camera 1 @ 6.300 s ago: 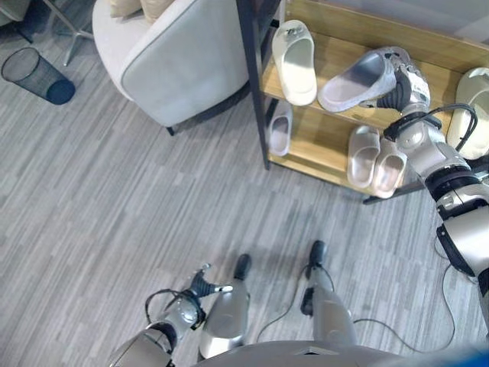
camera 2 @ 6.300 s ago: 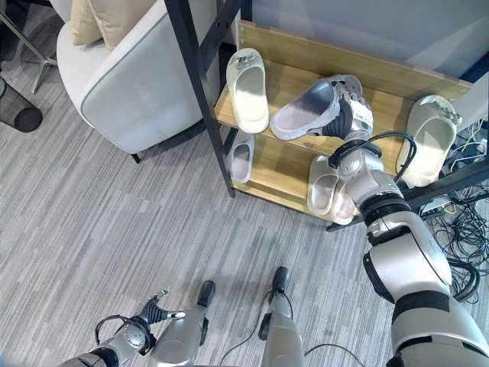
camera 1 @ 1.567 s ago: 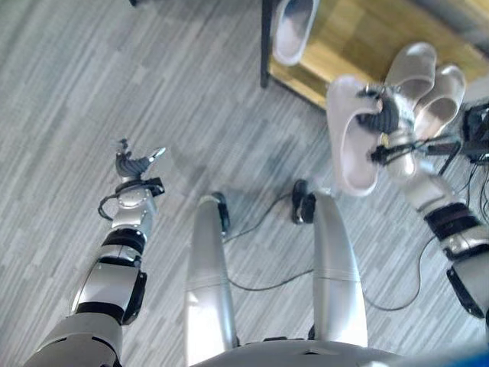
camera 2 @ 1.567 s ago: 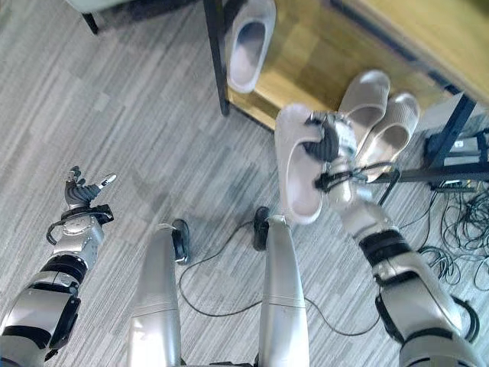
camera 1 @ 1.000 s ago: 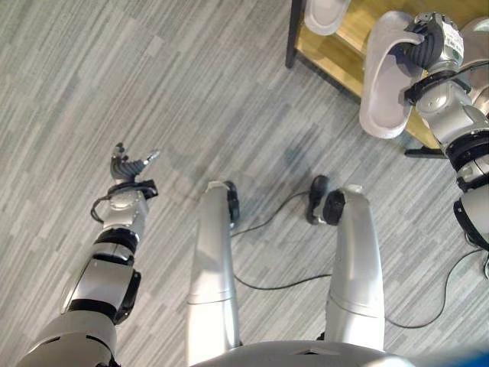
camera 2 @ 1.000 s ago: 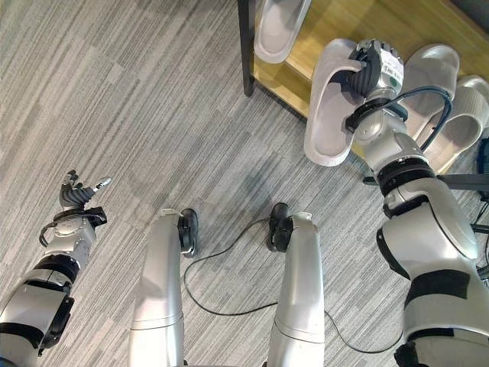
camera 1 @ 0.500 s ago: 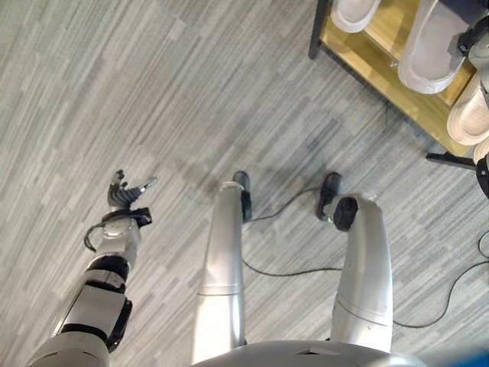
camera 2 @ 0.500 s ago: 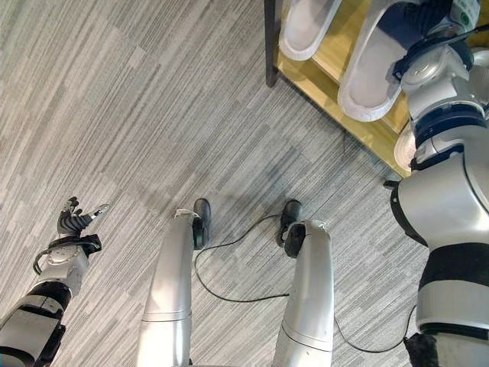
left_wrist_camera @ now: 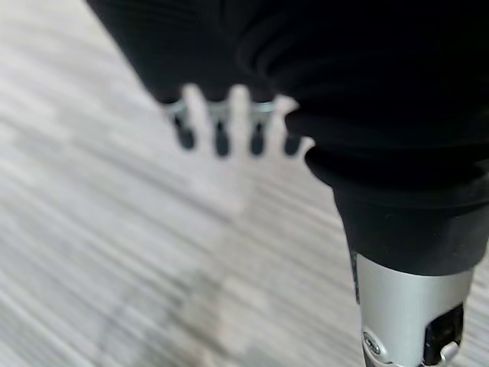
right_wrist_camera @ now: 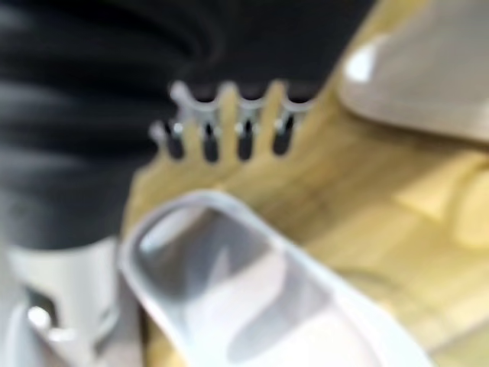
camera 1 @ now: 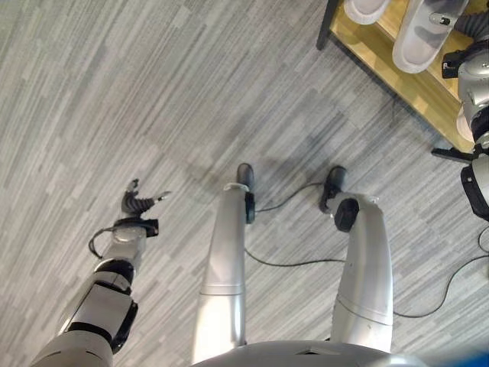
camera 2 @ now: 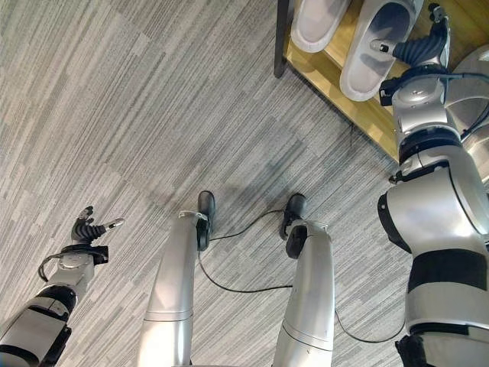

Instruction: Arrange the slippers neatly on the shoe rack.

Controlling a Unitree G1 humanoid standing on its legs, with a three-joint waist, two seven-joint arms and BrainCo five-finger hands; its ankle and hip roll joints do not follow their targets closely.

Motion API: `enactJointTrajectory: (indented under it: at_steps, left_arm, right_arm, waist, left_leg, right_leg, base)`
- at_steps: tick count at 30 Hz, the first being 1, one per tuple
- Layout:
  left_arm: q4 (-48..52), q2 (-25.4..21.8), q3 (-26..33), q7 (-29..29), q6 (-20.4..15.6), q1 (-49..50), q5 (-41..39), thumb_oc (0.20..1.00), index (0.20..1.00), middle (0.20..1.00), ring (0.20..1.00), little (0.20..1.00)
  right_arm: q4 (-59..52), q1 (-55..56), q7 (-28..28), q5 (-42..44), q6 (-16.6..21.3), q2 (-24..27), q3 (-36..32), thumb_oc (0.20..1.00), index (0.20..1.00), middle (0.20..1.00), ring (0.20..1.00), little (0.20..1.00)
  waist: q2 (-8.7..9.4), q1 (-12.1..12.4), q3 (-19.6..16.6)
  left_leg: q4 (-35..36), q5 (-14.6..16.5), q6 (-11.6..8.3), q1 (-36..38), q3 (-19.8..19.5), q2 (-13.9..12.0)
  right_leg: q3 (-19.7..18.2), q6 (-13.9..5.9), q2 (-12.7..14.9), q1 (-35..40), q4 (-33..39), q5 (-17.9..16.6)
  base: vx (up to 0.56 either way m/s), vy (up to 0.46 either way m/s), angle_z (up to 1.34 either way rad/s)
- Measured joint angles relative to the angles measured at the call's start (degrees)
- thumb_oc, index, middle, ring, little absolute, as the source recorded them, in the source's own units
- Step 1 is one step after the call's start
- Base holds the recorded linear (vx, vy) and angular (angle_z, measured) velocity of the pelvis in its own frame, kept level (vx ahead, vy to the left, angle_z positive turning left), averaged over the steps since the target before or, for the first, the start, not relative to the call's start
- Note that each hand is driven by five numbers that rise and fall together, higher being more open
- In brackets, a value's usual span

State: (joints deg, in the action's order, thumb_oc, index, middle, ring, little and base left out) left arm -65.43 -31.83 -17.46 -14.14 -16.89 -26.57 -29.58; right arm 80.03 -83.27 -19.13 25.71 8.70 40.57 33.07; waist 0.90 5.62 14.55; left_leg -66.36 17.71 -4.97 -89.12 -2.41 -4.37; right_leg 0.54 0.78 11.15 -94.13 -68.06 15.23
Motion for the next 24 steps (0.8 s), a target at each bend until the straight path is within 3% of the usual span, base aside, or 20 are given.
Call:
enactJointTrajectory:
  at_steps: [11, 16, 24]
  left_arm:
    - [1.1, 0.2, 0.0, -3.1, 0.0, -0.5, 4.0, 1.000, 1.000, 1.000, 1.000, 1.000]
    - [5.6, 3.7, 1.8, -4.5, -1.3, 1.4, 3.8, 1.000, 1.000, 1.000, 1.000, 1.000]
    - [2.2, 4.3, 1.7, -4.6, -1.2, 1.2, 4.4, 1.000, 1.000, 1.000, 1.000, 1.000]
  right_arm:
    - [-8.4, 10.9, -2.5, 2.3, 2.3, -2.5, -4.5, 1.000, 1.000, 1.000, 1.000, 1.000]
    - [-15.2, 20.7, -3.3, 2.1, 3.2, -6.5, -8.3, 1.000, 1.000, 1.000, 1.000, 1.000]
    - [-9.7, 15.5, -3.5, -2.3, 2.8, -8.1, -6.5, 1.000, 1.000, 1.000, 1.000, 1.000]
  waist:
    - [0.67, -2.1, -0.9]
    - [0.98, -2.3, -1.8]
    - [0.97, -1.5, -1.9]
  left_leg:
    - [0.4, -0.5, 0.57, 0.2, 0.4, -0.2]
    - [2.5, -1.5, 1.14, 0.5, 0.7, 0.0]
    - [3.6, -2.2, 1.25, 0.5, 0.6, 0.4]
  right_leg:
    - [-0.4, -0.87, -0.7, 0.8, 2.4, -1.9]
    - [-0.5, -1.46, -0.8, 1.4, 5.0, -3.0]
    - [-0.4, -1.51, -0.5, 1.4, 5.7, -3.5]
  base:
    - [-0.04, 0.044, -0.05]
    - [-0.04, 0.013, 0.00]
    - [-0.03, 0.013, 0.02]
